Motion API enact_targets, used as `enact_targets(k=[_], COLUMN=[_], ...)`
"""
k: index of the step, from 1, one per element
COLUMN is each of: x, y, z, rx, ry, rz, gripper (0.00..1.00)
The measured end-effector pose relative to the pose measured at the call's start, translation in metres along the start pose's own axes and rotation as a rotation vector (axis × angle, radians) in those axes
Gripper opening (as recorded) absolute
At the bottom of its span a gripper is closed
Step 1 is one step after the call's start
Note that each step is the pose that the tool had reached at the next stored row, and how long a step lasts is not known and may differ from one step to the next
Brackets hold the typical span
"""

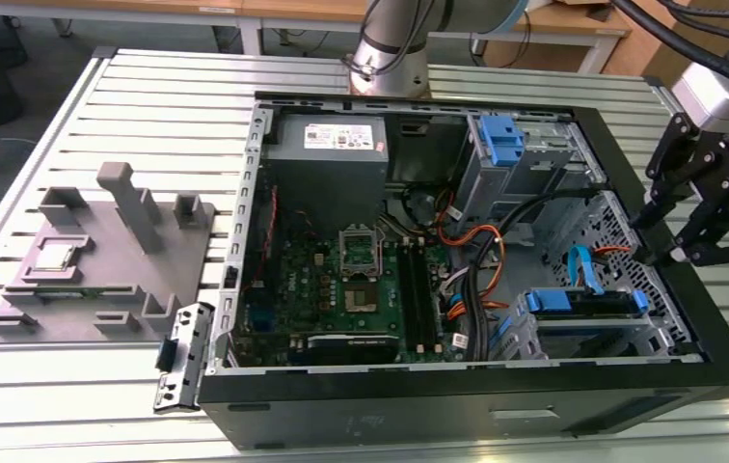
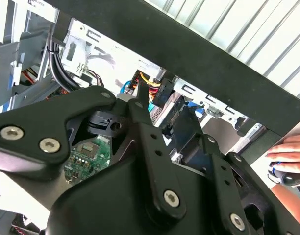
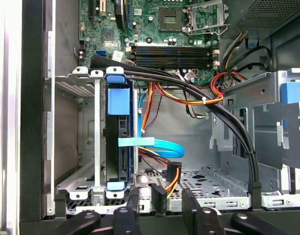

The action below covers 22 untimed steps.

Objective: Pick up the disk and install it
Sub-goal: 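Insert the second disk wire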

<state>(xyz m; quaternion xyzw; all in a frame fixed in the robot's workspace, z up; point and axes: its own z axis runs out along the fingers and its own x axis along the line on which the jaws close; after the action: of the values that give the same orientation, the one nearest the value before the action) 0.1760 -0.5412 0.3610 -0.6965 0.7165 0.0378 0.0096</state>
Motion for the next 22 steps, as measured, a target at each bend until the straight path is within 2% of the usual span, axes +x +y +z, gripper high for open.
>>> enact_targets(k=[7,9,11,19,20,21,22], x=[-0.0042,-0.0042,-0.0042,-0.0042,-0.0042,-0.0042,-0.0042], y=[-0.006,-0.006,-0.0061,-0.0061,-0.0061,-0.0061,-0.0061], z=[0.0098,0.0114,0.0118,0.0119,0.0119,0.0119,0.0119], rx=[-0.0004,-0.0016,-0.0028,-0.0028,-0.0028,-0.0028,-0.0028], ry=[0.0071,0.0139,0.0245,0.0258,0.0259,0.026,0.0261], rz=[0.0,0.0,0.001,0.001,0.001,0.001,0.001], gripper=[0.47,0.47,0.47,0.46,0.4,0.4,0.33])
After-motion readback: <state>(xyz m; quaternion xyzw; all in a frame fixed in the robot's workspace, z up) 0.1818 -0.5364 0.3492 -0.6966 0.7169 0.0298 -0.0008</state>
